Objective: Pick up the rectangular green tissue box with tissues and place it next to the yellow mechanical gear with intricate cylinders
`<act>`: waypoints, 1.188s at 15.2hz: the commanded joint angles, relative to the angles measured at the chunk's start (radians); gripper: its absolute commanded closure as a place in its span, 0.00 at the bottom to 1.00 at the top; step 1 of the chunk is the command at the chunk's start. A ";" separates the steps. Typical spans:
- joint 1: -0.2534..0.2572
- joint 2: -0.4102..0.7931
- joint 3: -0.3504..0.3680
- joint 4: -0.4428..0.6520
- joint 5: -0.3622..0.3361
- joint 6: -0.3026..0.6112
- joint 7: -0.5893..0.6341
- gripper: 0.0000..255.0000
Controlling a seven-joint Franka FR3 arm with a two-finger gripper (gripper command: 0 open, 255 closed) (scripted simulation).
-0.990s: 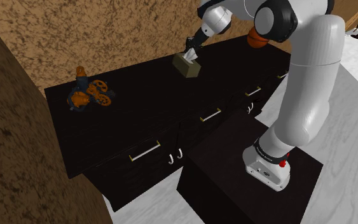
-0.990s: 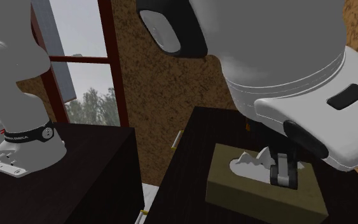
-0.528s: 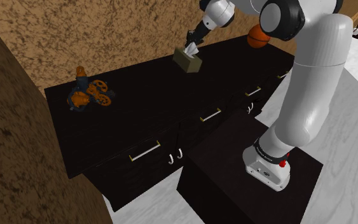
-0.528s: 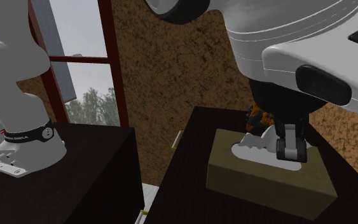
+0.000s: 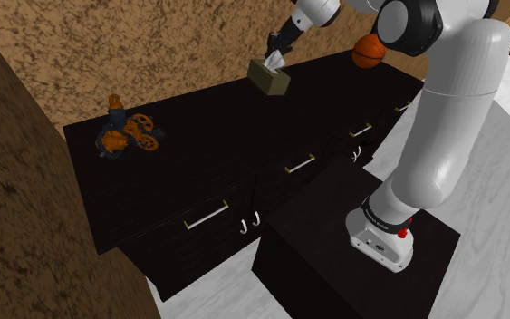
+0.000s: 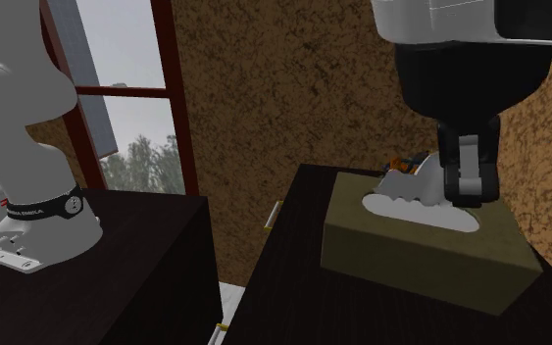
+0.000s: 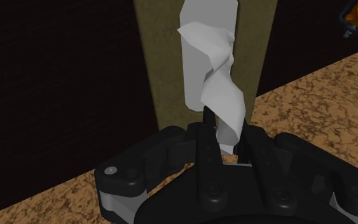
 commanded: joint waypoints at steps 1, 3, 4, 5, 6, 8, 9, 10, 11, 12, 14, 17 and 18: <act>0.002 -0.009 -0.004 0.013 -0.013 -0.016 0.017 1.00; 0.003 -0.017 -0.008 0.027 -0.025 -0.033 0.033 1.00; 0.004 -0.021 -0.010 0.034 -0.031 -0.041 0.041 1.00; 0.004 -0.025 -0.012 0.041 -0.037 -0.050 0.049 1.00; 0.004 -0.029 -0.014 0.049 -0.042 -0.059 0.057 1.00; 0.005 -0.035 -0.018 0.064 -0.053 -0.076 0.072 1.00; 0.005 -0.036 -0.018 0.066 -0.054 -0.078 0.074 1.00; 0.027 -0.057 -0.014 0.037 -0.063 -0.056 0.089 1.00; 0.048 -0.077 -0.010 0.009 -0.072 -0.034 0.104 1.00; 0.069 -0.096 -0.005 -0.018 -0.081 -0.012 0.121 1.00; 0.108 -0.131 0.007 -0.067 -0.099 0.031 0.156 1.00; 0.164 -0.177 0.027 -0.130 -0.126 0.092 0.214 1.00; 0.182 -0.190 0.034 -0.149 -0.135 0.112 0.235 1.00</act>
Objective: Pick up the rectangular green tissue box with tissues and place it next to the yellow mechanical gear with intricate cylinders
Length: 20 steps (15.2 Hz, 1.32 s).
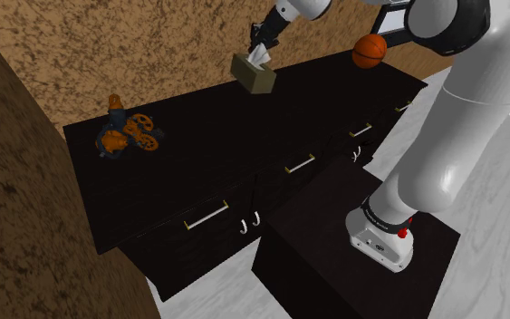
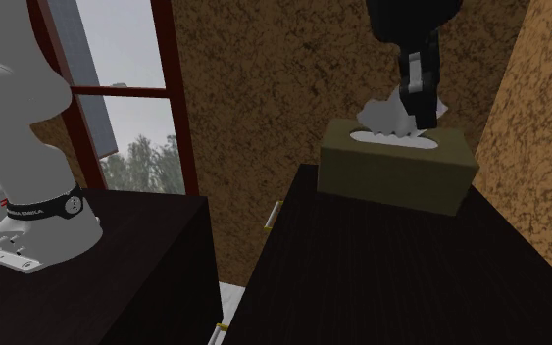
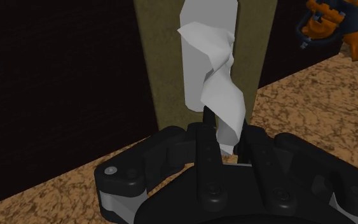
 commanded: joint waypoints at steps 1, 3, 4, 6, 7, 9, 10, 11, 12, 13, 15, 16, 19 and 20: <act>0.038 -0.038 0.013 -0.049 -0.023 0.042 0.043 1.00; 0.072 -0.059 0.030 -0.080 -0.041 0.079 0.088 1.00; 0.088 -0.069 0.038 -0.093 -0.051 0.097 0.111 1.00; 0.119 -0.084 0.056 -0.117 -0.070 0.131 0.158 1.00; 0.135 -0.090 0.065 -0.127 -0.080 0.147 0.182 1.00; 0.165 -0.100 0.083 -0.143 -0.101 0.178 0.233 1.00; 0.180 -0.103 0.092 -0.150 -0.112 0.192 0.259 1.00; 0.194 -0.105 0.101 -0.155 -0.123 0.206 0.285 1.00; 0.209 -0.107 0.110 -0.159 -0.134 0.220 0.312 1.00; 0.223 -0.107 0.119 -0.162 -0.145 0.233 0.339 1.00; 0.251 -0.106 0.136 -0.165 -0.170 0.257 0.395 1.00; 0.266 -0.103 0.144 -0.165 -0.183 0.268 0.424 1.00; 0.308 -0.091 0.168 -0.156 -0.224 0.298 0.512 1.00; 0.323 -0.085 0.175 -0.151 -0.238 0.306 0.542 1.00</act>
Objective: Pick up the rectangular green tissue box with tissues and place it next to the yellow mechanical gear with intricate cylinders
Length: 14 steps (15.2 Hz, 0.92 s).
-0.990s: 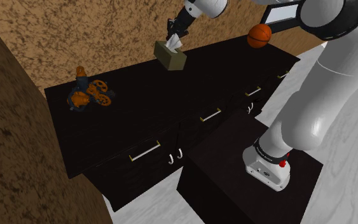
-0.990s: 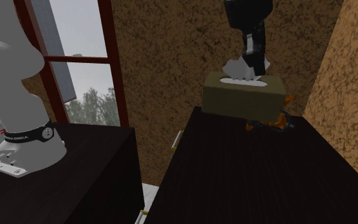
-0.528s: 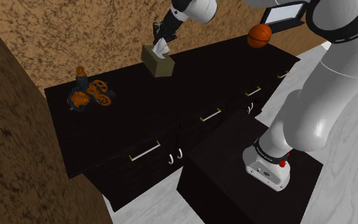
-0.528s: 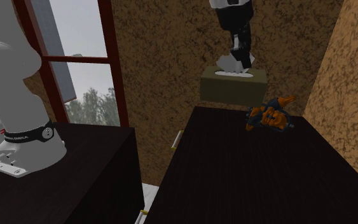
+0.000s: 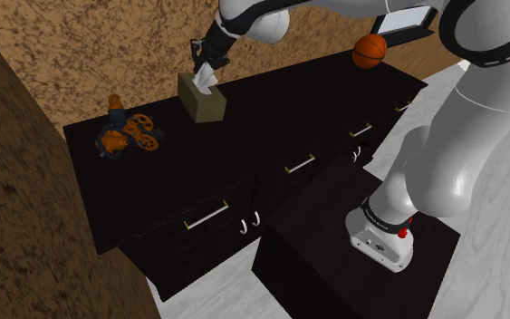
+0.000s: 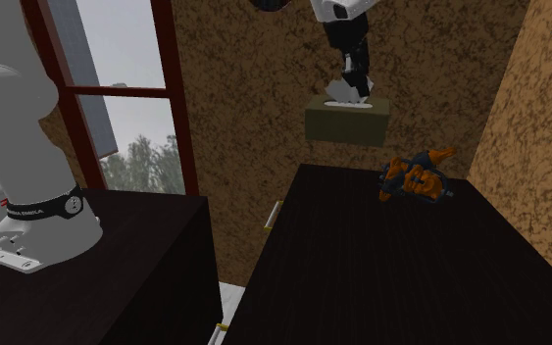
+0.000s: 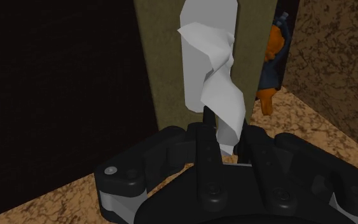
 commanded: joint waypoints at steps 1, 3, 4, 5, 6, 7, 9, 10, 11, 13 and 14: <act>0.028 0.013 0.014 0.011 -0.029 0.019 0.062 1.00; 0.057 0.029 0.026 0.027 -0.060 0.032 0.123 1.00; 0.072 0.038 0.031 0.037 -0.075 0.037 0.154 1.00; 0.087 0.048 0.036 0.048 -0.092 0.042 0.185 1.00; 0.102 0.059 0.040 0.060 -0.108 0.046 0.216 1.00; 0.118 0.071 0.043 0.074 -0.125 0.049 0.249 1.00; 0.116 0.081 0.047 0.061 -0.111 0.071 0.235 1.00; 0.115 0.086 0.049 0.054 -0.104 0.083 0.228 1.00; 0.114 0.091 0.052 0.048 -0.096 0.094 0.221 1.00; 0.111 0.103 0.057 0.036 -0.081 0.116 0.206 1.00; 0.109 0.109 0.060 0.031 -0.073 0.127 0.199 1.00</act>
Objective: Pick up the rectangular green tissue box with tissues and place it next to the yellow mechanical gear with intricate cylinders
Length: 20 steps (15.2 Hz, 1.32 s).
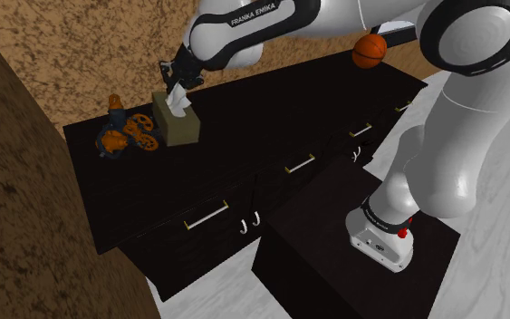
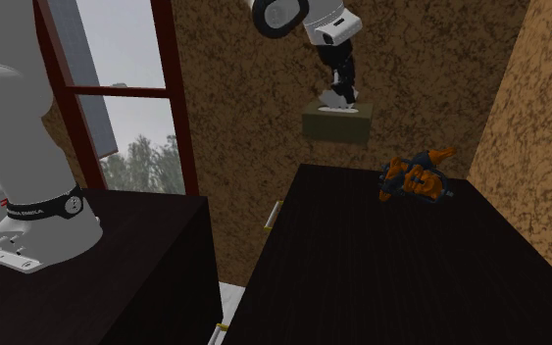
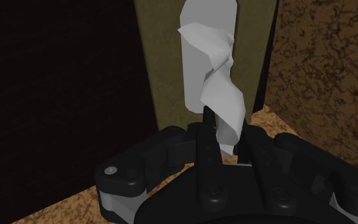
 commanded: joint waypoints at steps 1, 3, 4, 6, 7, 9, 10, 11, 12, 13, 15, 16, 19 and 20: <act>-0.004 0.012 0.006 -0.010 0.017 0.022 -0.017 1.00; -0.008 0.025 0.013 -0.020 0.034 0.044 -0.033 1.00; -0.010 0.032 0.017 -0.025 0.043 0.054 -0.042 1.00; -0.015 0.045 0.025 -0.033 0.061 0.075 -0.059 1.00; -0.018 0.052 0.029 -0.037 0.070 0.086 -0.068 1.00; -0.024 0.067 0.039 -0.043 0.089 0.106 -0.087 1.00; -0.028 0.074 0.044 -0.046 0.099 0.116 -0.096 1.00; -0.031 0.082 0.050 -0.049 0.109 0.126 -0.106 1.00; -0.035 0.090 0.055 -0.052 0.119 0.136 -0.116 1.00; -0.039 0.098 0.061 -0.054 0.129 0.146 -0.126 1.00; -0.048 0.114 0.074 -0.058 0.150 0.166 -0.146 1.00; -0.052 0.122 0.081 -0.059 0.160 0.176 -0.157 1.00; -0.068 0.149 0.103 -0.062 0.191 0.205 -0.189 1.00; -0.074 0.157 0.111 -0.063 0.202 0.215 -0.200 1.00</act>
